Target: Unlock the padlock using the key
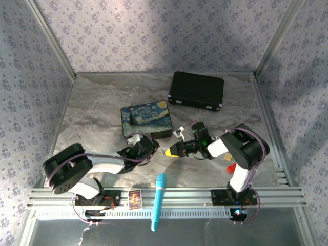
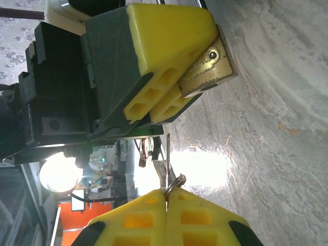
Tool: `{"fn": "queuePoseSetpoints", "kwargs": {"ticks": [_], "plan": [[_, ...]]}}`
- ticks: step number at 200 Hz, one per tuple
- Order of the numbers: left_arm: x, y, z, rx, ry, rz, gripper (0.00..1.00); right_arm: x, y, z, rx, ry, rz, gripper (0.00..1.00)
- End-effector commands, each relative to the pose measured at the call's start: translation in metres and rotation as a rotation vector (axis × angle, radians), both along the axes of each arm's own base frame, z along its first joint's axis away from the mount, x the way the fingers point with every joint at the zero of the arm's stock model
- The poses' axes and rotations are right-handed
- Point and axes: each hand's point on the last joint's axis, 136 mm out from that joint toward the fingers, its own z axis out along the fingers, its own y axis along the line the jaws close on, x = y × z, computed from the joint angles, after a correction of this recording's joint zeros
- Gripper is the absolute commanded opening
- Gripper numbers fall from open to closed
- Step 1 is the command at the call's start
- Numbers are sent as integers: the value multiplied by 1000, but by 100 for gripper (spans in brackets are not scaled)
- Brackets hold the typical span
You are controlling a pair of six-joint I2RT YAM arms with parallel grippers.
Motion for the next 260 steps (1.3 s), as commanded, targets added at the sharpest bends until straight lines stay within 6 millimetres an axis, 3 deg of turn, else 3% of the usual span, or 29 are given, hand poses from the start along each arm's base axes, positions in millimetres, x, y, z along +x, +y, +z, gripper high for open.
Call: {"fn": "queuePoseSetpoints", "kwargs": {"ticks": [1, 42, 102, 154, 260], "plan": [[-1, 0, 5, -49, 0, -9, 9, 4, 6, 15, 56, 3, 34, 0], [-1, -8, 13, -103, -10, -31, 8, 11, 8, 16, 72, 20, 29, 0], [4, -14, 21, -170, -32, -25, 4, 19, 9, 4, 58, 61, -2, 0], [6, -25, 18, -235, -17, -40, 2, 23, 9, 4, 75, 62, -15, 0], [7, -25, 23, -268, -36, -39, 0, 31, -2, -4, 69, 88, -38, 0]]}}
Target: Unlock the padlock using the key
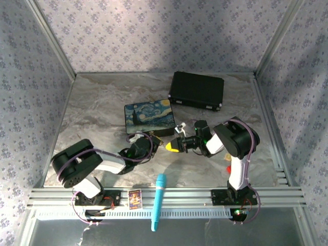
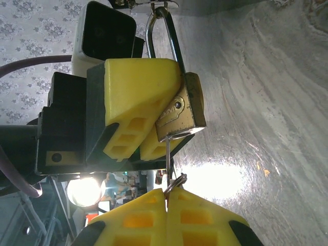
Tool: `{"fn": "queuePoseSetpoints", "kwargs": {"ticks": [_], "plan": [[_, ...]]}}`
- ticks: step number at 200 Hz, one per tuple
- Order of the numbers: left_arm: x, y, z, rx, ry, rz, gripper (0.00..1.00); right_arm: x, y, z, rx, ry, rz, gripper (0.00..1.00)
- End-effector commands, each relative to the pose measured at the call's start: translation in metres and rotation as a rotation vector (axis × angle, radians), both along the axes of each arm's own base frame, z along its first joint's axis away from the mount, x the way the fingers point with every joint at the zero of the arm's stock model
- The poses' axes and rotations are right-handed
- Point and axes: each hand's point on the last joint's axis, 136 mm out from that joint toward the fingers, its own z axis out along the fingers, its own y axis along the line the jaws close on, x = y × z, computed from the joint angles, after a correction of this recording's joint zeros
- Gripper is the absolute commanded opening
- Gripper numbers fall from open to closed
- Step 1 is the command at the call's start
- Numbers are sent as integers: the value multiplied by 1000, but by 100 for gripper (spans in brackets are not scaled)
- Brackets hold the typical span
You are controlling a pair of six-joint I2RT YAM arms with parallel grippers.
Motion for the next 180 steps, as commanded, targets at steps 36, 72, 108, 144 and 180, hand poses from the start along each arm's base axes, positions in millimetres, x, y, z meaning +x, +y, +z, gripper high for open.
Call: {"fn": "queuePoseSetpoints", "kwargs": {"ticks": [36, 72, 108, 144, 180], "plan": [[-2, -10, 16, -73, -29, -36, 0, -4, -2, -4, 1, 17, 28, 0], [0, -8, 18, -83, -31, -27, 0, -7, -3, -4, 1, 18, 35, 0], [0, -16, 26, -95, -42, -53, 0, -2, 0, -3, 4, 10, 33, 0], [-3, -26, 28, -122, -41, -79, 0, 5, 0, 0, 9, 5, 10, 0], [-5, -34, 28, -148, -43, -105, 0, 10, -1, 1, 15, 3, 0, 0]]}}
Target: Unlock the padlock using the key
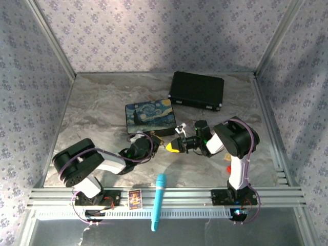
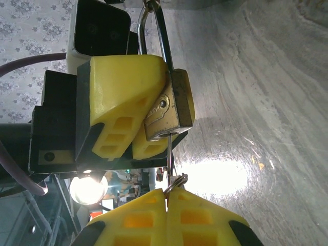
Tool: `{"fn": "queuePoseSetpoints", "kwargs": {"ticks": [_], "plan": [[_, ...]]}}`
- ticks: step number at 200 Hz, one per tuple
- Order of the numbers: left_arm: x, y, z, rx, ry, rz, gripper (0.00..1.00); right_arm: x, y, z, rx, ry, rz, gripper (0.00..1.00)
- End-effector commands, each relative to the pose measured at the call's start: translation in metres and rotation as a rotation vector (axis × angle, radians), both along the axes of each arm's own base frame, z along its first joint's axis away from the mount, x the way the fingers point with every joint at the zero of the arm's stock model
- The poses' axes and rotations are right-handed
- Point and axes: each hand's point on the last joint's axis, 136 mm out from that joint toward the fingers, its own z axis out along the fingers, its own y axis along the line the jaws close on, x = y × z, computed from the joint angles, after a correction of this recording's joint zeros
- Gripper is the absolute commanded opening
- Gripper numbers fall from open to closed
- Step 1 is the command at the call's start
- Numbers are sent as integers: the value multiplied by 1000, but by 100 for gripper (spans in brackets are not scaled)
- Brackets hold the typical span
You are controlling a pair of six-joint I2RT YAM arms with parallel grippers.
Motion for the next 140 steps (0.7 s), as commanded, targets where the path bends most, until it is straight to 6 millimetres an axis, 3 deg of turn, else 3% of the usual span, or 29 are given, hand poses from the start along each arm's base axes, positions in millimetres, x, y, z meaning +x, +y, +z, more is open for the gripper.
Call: {"fn": "queuePoseSetpoints", "kwargs": {"ticks": [1, 76, 140], "plan": [[-6, -29, 25, -112, -32, -87, 0, 10, 2, 4, 18, -18, -3, 0], [-12, -40, 28, -176, -45, -135, 0, 18, -2, 5, 24, -9, -37, 0], [-14, -36, 29, -166, -52, -130, 0, 25, -11, -4, 9, 33, -71, 0]]}}
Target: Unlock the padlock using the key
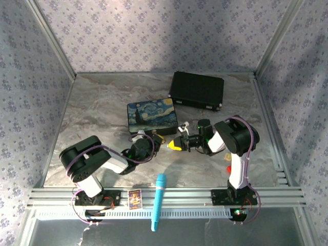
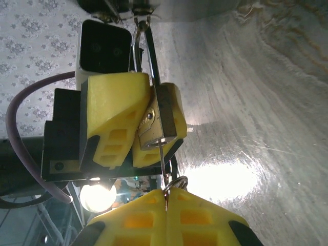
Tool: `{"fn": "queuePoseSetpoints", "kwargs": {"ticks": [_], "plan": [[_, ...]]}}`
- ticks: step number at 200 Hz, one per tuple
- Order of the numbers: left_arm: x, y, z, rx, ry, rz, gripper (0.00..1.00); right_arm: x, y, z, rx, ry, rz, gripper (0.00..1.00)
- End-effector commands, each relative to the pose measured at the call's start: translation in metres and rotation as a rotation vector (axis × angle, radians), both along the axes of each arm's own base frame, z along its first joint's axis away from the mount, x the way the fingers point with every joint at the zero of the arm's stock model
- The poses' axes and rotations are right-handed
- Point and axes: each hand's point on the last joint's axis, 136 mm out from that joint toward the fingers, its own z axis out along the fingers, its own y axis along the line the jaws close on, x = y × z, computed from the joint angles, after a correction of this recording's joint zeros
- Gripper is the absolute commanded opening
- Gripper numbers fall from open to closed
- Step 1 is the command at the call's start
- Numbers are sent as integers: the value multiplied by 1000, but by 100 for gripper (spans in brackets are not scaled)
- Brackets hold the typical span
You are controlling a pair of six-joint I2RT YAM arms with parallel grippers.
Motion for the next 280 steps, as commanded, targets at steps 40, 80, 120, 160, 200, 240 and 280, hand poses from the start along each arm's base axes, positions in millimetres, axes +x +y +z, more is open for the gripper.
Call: {"fn": "queuePoseSetpoints", "kwargs": {"ticks": [40, 80, 120, 160, 200, 240, 280], "plan": [[-18, -33, 28, -107, -29, -143, 0, 6, 12, 2, 1, -18, -12, 0], [-18, -32, 33, -83, -48, -142, 0, 9, 14, -1, -6, -7, -26, 0], [-19, -29, 28, -53, -43, -140, 0, 10, 16, 0, -3, 9, -54, 0], [-18, -29, 22, -48, -29, -129, 0, 8, 21, 4, -4, 19, -59, 0], [-17, -26, 18, -27, -20, -119, 0, 3, 26, 5, -3, 19, -44, 0], [-17, -21, 12, 2, -5, -106, 0, 1, 26, 5, -6, 25, -47, 0], [-15, -18, 11, 18, -9, -90, 0, -3, 23, -2, -21, 40, -52, 0]]}}
